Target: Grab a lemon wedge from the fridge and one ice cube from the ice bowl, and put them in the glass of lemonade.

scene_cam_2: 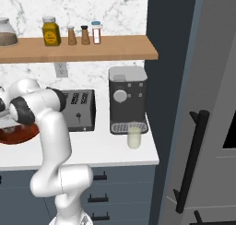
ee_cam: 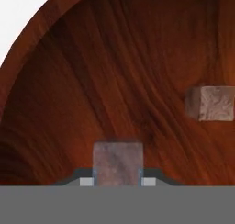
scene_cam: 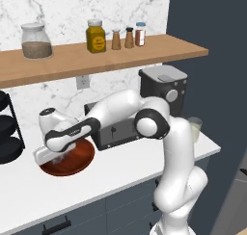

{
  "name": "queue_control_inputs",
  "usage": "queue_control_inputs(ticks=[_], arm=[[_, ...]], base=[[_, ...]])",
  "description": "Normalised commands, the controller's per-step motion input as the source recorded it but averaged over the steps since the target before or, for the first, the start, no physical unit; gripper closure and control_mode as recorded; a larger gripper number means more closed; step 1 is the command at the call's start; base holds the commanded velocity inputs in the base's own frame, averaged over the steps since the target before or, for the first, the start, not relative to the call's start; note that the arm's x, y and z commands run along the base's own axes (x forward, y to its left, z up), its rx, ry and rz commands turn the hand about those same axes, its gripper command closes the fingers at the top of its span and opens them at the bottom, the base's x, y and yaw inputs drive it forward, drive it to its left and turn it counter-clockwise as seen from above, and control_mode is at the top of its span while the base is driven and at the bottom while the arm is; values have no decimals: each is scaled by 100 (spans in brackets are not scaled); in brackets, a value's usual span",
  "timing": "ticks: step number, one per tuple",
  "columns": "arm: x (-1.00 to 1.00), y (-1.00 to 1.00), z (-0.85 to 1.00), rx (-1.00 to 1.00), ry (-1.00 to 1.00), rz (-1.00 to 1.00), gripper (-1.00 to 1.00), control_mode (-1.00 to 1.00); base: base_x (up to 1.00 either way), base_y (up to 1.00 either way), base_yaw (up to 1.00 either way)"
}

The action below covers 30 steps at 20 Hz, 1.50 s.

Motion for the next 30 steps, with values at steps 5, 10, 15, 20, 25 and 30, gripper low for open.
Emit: queue_control_inputs(ticks=[5,10,15,20,25,30], arm=[[-10,-10,25,4,-7,0,100,-100],[0,-10,1,2,0,0,100,-100],[0,-8,0,1,0,0,100,-100],[-4,-3,12,5,-6,-4,100,-100],[-41,-36,68,2,-12,-1,100,-100],[-50,-71,36,0,-9,0,100,-100]], base=[[0,0,0],[0,0,0],[0,0,0],[0,0,0],[0,0,0],[0,0,0]])
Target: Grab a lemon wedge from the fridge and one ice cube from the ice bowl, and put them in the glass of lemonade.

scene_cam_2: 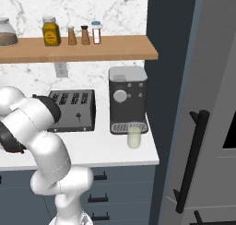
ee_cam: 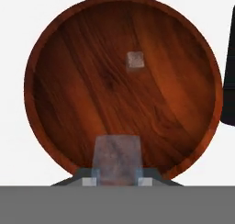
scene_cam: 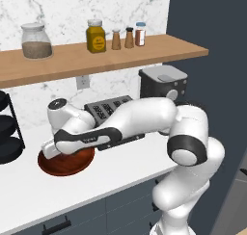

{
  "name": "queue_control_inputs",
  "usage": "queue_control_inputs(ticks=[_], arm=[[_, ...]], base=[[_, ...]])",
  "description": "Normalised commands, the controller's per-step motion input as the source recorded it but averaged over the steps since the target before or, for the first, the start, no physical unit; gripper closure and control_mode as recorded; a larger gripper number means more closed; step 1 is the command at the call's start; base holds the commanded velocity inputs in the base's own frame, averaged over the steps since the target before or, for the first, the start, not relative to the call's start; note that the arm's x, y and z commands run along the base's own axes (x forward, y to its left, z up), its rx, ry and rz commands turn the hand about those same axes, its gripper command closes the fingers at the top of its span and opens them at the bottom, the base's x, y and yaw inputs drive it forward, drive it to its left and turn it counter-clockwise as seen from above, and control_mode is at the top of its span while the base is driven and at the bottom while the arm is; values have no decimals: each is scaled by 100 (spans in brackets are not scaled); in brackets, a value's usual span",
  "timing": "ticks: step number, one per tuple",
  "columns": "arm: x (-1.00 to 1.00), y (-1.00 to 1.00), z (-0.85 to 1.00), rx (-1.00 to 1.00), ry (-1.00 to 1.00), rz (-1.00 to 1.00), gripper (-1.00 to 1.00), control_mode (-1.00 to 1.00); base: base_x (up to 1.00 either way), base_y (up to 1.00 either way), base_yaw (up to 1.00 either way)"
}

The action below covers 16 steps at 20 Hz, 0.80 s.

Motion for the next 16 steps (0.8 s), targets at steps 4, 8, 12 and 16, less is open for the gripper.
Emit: queue_control_inputs(ticks=[4,8,12,16], arm=[[-52,-100,46,3,-13,0,100,-100],[-50,-100,62,2,-11,0,100,-100],[-41,-100,64,1,-8,0,100,-100],[-35,-100,58,1,-9,0,100,-100]], base=[[0,0,0],[0,0,0],[0,0,0],[0,0,0]])
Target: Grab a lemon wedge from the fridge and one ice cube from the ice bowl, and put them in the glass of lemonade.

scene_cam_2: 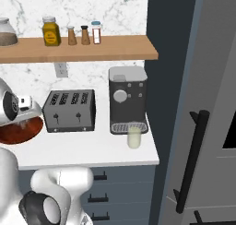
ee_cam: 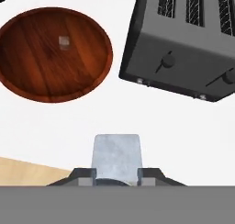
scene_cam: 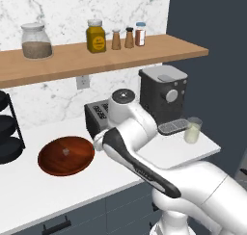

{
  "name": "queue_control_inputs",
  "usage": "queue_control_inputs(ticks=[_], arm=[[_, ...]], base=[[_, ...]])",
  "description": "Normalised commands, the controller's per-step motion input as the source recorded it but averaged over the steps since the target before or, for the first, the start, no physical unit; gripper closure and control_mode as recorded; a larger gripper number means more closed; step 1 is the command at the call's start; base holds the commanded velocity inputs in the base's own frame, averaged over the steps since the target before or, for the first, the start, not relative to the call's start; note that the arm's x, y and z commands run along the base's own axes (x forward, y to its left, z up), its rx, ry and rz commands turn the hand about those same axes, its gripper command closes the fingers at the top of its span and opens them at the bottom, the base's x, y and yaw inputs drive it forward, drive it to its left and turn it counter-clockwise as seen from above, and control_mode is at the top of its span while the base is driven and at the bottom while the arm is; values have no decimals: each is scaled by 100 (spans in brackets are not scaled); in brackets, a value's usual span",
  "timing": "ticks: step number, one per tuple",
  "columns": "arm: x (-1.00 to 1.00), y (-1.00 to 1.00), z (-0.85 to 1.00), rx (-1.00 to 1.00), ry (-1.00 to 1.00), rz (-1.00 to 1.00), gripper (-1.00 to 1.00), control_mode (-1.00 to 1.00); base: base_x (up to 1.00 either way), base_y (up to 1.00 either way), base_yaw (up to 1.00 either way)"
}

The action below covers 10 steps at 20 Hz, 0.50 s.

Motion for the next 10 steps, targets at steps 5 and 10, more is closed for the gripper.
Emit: queue_control_inputs(ticks=[5,10], arm=[[-21,-100,56,2,-7,0,100,-100],[-7,-100,52,3,-1,-3,100,-100]], base=[[0,0,0],[0,0,0]])
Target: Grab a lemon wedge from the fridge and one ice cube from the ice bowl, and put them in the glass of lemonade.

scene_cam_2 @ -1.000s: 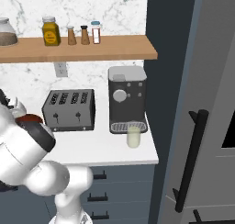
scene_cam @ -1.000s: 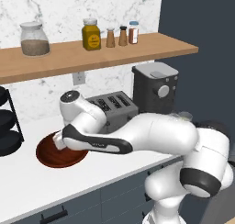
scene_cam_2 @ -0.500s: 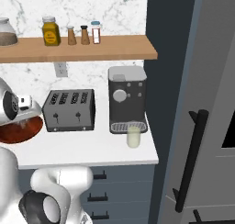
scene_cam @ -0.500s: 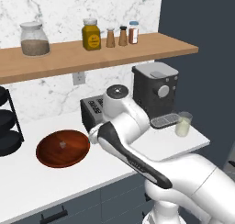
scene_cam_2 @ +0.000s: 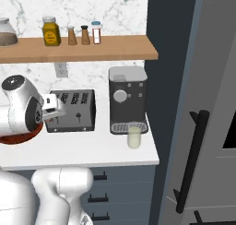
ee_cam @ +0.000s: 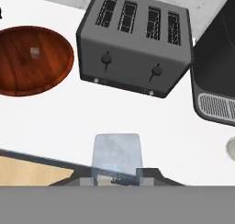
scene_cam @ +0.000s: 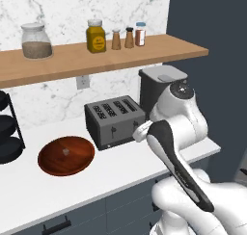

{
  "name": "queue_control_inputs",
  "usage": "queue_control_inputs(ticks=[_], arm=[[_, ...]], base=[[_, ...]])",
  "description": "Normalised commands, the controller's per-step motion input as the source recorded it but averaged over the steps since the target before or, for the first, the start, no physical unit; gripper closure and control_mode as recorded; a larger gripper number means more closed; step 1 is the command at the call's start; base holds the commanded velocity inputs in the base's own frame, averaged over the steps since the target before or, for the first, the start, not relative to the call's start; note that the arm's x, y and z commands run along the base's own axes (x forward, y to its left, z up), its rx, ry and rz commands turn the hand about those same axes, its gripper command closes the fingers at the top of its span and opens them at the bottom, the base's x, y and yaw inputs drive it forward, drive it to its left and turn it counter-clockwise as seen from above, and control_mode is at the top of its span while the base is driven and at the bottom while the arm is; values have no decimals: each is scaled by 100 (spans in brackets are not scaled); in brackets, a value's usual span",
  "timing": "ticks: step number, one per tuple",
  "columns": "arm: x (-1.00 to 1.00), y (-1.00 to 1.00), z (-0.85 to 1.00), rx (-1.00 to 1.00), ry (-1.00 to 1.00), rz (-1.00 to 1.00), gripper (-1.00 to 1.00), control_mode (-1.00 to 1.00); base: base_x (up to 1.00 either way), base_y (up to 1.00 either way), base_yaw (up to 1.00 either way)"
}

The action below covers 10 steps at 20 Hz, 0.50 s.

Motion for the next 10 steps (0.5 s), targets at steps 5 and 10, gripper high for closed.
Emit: queue_control_inputs(ticks=[5,10], arm=[[0,-100,50,6,2,-5,100,-100],[0,-100,28,6,13,-14,100,-100]], base=[[0,0,0],[0,0,0]])
